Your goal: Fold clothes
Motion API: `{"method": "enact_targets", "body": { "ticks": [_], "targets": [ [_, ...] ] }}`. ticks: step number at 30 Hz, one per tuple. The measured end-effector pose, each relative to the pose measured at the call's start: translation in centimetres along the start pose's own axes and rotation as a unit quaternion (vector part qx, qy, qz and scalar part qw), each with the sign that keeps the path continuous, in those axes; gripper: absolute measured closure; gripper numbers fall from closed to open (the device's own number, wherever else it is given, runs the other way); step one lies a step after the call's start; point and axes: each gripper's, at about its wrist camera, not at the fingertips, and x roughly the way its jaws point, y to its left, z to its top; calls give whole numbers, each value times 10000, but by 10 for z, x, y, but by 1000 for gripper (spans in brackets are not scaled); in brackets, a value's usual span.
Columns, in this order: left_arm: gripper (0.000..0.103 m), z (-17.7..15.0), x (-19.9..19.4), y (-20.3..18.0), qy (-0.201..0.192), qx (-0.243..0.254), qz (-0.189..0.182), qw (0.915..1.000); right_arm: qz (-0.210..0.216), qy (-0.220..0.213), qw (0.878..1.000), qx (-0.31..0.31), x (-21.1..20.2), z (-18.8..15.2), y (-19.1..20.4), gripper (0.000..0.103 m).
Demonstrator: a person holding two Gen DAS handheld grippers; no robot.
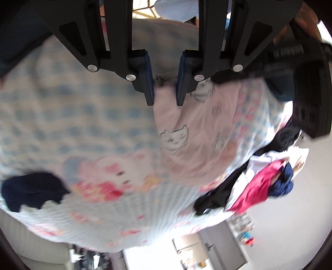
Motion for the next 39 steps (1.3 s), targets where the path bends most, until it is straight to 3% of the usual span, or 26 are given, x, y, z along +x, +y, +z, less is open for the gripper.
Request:
{"method": "enact_targets", "body": {
  "ticks": [3, 5, 7, 10, 13, 16, 18, 20, 22, 24, 27, 29, 31, 36, 38, 39],
  "targets": [
    [77, -2, 11, -6, 193, 140, 43, 9997, -185, -101, 9993, 324, -8, 5, -21, 82],
    [72, 0, 11, 3, 223, -60, -120, 9997, -33, 68, 9979, 645, -5, 2, -36, 79],
    [70, 2, 5, 15, 117, -329, -270, 9990, 285, 184, 9951, 930, -2, -2, -45, 62],
    [64, 6, -12, 29, -232, -615, -400, 9970, 620, 305, 9915, 1099, 2, -8, -47, 55],
    [50, 8, -16, 43, -412, -972, -494, 9932, 834, 703, 9886, 1039, 17, -10, -37, 42],
    [51, 9, -4, 53, -275, -1253, -514, 9904, 937, 805, 9880, 925, 31, -17, -25, 42],
    [51, 9, -1, 51, -257, -1137, -399, 9924, 842, 768, 9906, 763, 37, -21, -19, 43],
    [51, 9, -1, 46, -258, -921, -242, 9951, 825, 706, 9917, 690, 40, -22, -16, 56],
    [51, 10, 2, 41, -242, -814, -165, 9962, 806, 583, 9926, 701, 34, -21, -18, 76],
    [51, 12, 5, 36, -180, -757, -94, 9969, 787, 460, 9933, 712, 29, -20, -21, 85],
    [56, 15, 10, 11, -70, -156, 218, 9996, 693, 265, 9948, 701, 15, -13, -26, 89],
    [69, 16, 15, -7, 5, 263, 426, 9987, 560, 101, 9959, 698, 6, -9, -31, 89],
    [73, 16, 26, -19, 117, 405, 567, 9975, 367, -64, 9970, 682, -2, -5, -37, 93],
    [71, 13, 30, -26, 77, 399, 522, 9978, -618, -445, 9944, 731, -22, -2, -70, 89],
    [67, 14, 22, -12, 76, 22, 247, 9997, -143, -357, 9941, 1012, -23, -3, -79, 75],
    [67, 16, 19, -3, 27, -219, 152, 9996, 331, -306, 9912, 1245, -21, -5, -84, 62]
  ]
}}
